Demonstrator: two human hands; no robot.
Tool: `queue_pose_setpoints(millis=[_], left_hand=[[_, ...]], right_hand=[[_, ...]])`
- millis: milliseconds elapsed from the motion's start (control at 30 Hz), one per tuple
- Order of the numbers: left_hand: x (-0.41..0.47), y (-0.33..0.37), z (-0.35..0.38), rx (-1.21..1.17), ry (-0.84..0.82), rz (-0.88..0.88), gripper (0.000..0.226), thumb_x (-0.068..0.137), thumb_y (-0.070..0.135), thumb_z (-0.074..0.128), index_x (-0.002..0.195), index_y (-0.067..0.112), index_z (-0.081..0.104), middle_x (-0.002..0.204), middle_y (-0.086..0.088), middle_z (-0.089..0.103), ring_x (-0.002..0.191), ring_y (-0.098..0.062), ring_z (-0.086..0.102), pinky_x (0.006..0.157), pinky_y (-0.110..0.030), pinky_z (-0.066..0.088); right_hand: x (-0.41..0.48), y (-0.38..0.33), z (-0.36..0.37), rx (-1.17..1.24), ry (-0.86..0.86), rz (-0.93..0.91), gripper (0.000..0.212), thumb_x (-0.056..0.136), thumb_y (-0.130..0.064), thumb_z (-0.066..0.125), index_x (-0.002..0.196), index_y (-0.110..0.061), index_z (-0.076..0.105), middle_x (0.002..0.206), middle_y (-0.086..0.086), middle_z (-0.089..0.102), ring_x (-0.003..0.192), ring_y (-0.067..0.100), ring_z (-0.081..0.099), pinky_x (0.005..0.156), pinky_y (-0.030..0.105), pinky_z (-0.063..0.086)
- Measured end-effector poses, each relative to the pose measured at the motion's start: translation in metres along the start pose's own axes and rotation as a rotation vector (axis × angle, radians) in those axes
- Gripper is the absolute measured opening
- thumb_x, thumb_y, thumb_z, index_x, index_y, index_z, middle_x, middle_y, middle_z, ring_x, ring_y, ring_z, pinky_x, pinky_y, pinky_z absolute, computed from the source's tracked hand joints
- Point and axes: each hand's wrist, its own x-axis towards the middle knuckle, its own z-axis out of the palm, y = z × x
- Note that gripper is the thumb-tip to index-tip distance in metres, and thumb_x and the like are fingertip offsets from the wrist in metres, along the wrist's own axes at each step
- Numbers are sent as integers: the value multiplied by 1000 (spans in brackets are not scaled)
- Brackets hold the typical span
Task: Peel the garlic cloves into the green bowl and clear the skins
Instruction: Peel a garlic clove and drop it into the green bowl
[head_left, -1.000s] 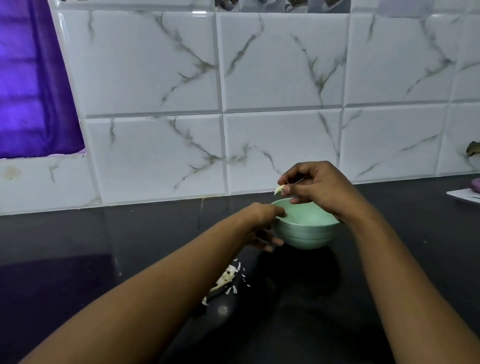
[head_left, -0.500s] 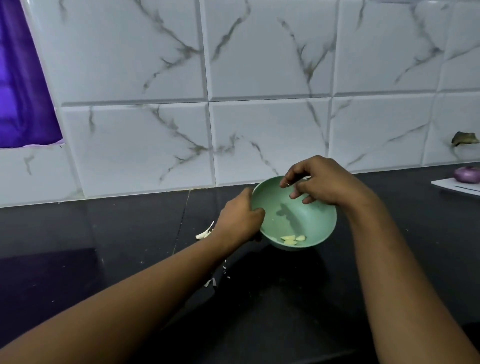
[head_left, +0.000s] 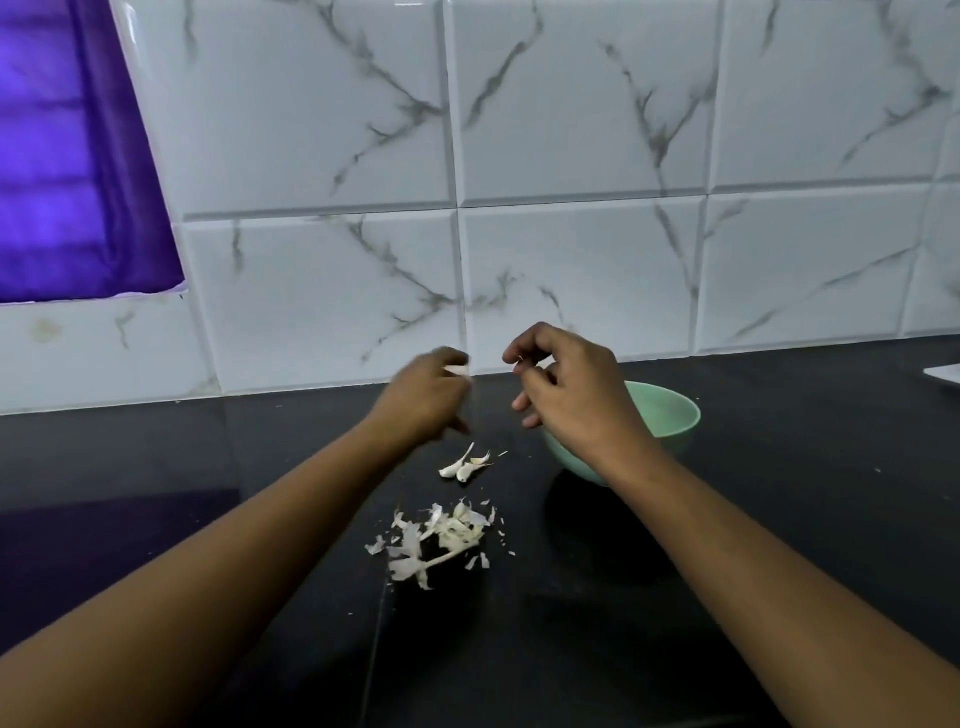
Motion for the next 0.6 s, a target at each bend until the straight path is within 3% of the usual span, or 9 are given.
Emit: queue_pose_setpoints(millis=[100, 200, 300, 500, 600], left_hand=[[-16, -28, -31, 41, 13, 22, 24, 96, 17, 49, 119, 20, 57, 105, 0, 67, 70, -19, 70, 60, -29, 48], [-26, -48, -34, 266, -94, 8, 17, 95, 18, 53, 109, 20, 63, 94, 4, 70, 68, -14, 68, 55, -27, 51], [-26, -48, -32, 467, -170, 58, 14, 93, 22, 57, 104, 24, 65, 85, 11, 70, 68, -12, 70, 57, -26, 55], [-30, -51, -29, 637, -254, 114, 20, 88, 32, 64, 109, 31, 67, 99, 11, 69, 85, -6, 63, 82, -27, 51], [-30, -52, -33, 623, -276, 115, 21, 88, 30, 66, 109, 32, 68, 96, 13, 68, 86, -5, 62, 83, -26, 50]], right_hand=[[-5, 5, 12, -87, -276, 47, 28, 88, 6, 45, 90, -16, 63, 79, -1, 62, 68, 18, 68, 59, 32, 58], [-12, 19, 28, -391, -511, -11, 35, 87, 5, 44, 105, -14, 68, 104, 5, 65, 91, 23, 65, 75, 27, 51], [-13, 32, 44, -592, -541, -93, 41, 88, 0, 46, 120, -22, 61, 116, 3, 56, 106, 24, 57, 84, 32, 43], [-12, 42, 54, -680, -573, -144, 19, 88, -18, 58, 107, -20, 62, 105, 2, 57, 104, 23, 55, 79, 34, 43], [-11, 43, 52, -657, -553, -132, 18, 88, -23, 62, 105, -18, 62, 104, 1, 59, 100, 20, 56, 77, 31, 42]])
